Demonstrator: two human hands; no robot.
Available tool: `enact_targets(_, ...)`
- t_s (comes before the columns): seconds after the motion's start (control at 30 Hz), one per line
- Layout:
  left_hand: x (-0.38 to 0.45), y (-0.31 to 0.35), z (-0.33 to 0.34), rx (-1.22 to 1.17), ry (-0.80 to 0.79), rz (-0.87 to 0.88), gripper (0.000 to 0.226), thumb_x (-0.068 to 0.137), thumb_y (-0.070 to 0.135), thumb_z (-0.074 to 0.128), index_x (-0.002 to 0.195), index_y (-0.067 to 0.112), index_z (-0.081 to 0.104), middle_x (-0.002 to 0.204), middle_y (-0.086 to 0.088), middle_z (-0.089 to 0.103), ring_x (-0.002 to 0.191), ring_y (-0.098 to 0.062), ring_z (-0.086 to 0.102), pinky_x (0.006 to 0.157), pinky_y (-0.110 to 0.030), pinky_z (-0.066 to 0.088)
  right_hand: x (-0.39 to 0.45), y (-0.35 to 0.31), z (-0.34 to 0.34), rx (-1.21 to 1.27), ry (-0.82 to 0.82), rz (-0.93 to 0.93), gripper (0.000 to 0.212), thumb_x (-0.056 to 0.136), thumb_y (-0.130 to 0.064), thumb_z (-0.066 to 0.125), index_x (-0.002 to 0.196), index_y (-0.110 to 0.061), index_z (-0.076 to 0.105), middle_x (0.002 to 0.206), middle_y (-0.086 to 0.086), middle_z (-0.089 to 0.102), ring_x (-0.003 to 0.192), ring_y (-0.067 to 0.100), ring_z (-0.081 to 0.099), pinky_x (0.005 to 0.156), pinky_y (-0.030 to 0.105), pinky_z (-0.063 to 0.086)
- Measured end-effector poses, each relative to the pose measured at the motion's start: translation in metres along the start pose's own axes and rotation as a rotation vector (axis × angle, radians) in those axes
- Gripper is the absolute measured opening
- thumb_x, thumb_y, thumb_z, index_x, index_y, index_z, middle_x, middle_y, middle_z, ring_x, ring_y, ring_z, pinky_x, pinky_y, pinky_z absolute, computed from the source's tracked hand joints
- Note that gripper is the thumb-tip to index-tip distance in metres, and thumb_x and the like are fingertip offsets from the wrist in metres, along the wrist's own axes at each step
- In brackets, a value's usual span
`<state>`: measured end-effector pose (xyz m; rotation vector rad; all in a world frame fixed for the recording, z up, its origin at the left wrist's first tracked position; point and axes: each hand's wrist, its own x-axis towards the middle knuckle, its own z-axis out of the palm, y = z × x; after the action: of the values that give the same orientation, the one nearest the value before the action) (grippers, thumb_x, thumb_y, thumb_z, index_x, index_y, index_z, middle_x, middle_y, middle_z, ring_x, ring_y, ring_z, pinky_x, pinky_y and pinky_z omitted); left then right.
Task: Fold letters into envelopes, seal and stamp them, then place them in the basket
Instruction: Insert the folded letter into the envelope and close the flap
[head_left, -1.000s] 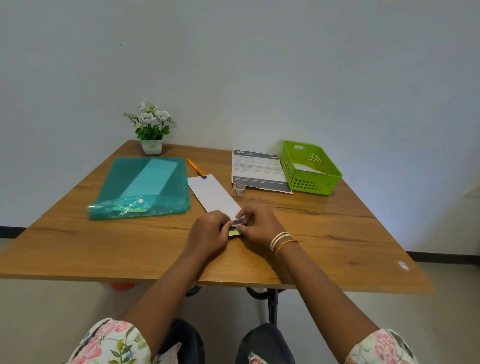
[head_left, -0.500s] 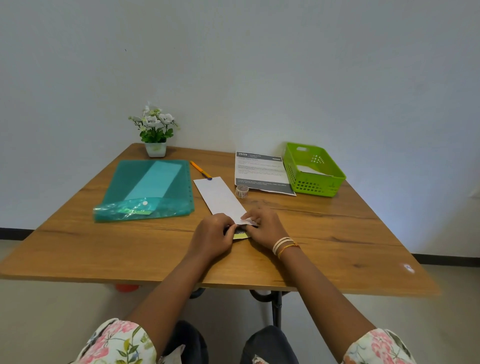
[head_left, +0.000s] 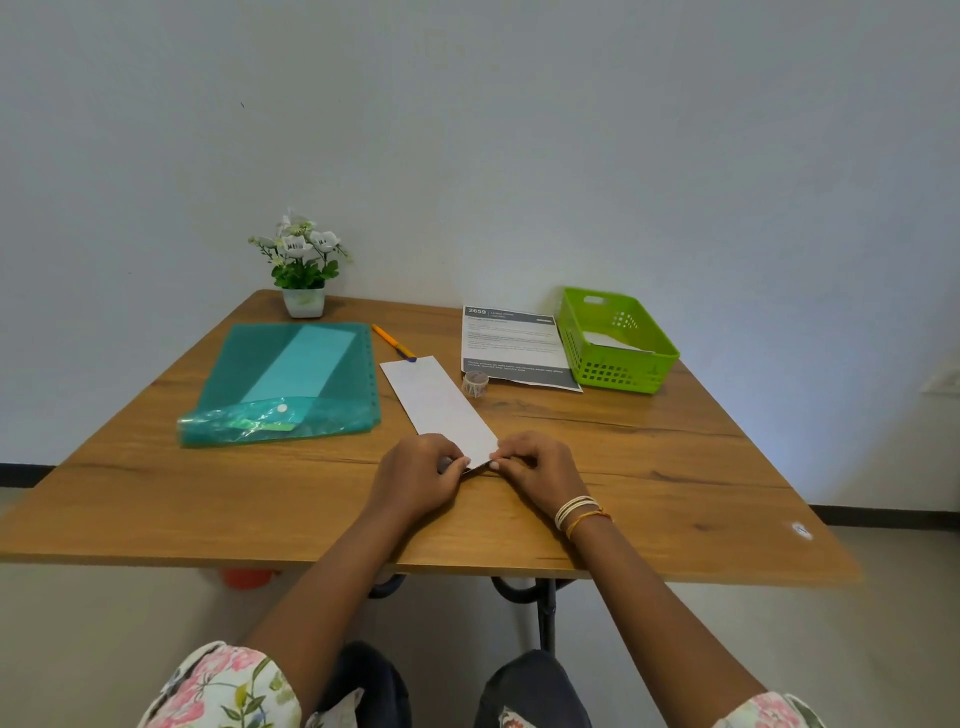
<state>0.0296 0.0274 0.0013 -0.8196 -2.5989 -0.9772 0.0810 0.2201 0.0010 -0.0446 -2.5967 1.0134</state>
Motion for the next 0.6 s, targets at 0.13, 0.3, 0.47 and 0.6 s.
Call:
enact_targets(0.13,0.001,0.002,0.0,-0.025,-0.006,-0.036,0.032,0.091,0.046,0.058,0.098,0.019,0.074,0.092,0.006,0.07,0.077,-0.006,0.057,0.062,-0.022,0.046,0.0,-0.001,0.001,-0.059,-0.011,-0.026,0.016,0.087,-0.022,0.067,0.1,-0.015,0.073,0.102,0.0,0.07,0.093,0.009,0.061,0.084,0.022,0.05)
enact_targets(0.3,0.003,0.0,0.002,0.003,-0.065,-0.044,0.019,0.085,0.042,0.067,0.094,0.026,0.072,0.095,0.01,0.069,0.081,-0.005,0.058,0.068,-0.024,0.053,0.004,-0.005,0.005,-0.118,0.022,-0.002,0.012,0.087,-0.022,0.065,0.097,-0.018,0.072,0.096,-0.001,0.067,0.089,0.01,0.058,0.082,0.029,0.052)
enact_targets(0.47,0.001,0.001,0.002,0.026,-0.068,0.053,0.023,0.09,0.031,0.063,0.112,0.03,0.07,0.112,0.01,0.069,0.1,-0.005,0.059,0.084,-0.026,0.051,0.004,-0.008,0.012,-0.199,0.099,-0.038,0.014,0.084,-0.025,0.069,0.097,-0.02,0.072,0.094,-0.004,0.066,0.086,0.009,0.058,0.077,0.028,0.053)
enact_targets(0.6,-0.002,0.0,0.002,0.125,-0.12,0.112,0.025,0.093,0.032,0.058,0.115,0.028,0.07,0.122,0.01,0.066,0.115,-0.006,0.057,0.096,-0.026,0.046,-0.006,-0.013,0.018,-0.308,0.09,-0.157,0.013,0.088,-0.024,0.063,0.092,-0.016,0.073,0.097,-0.002,0.066,0.088,0.012,0.059,0.075,0.029,0.053)
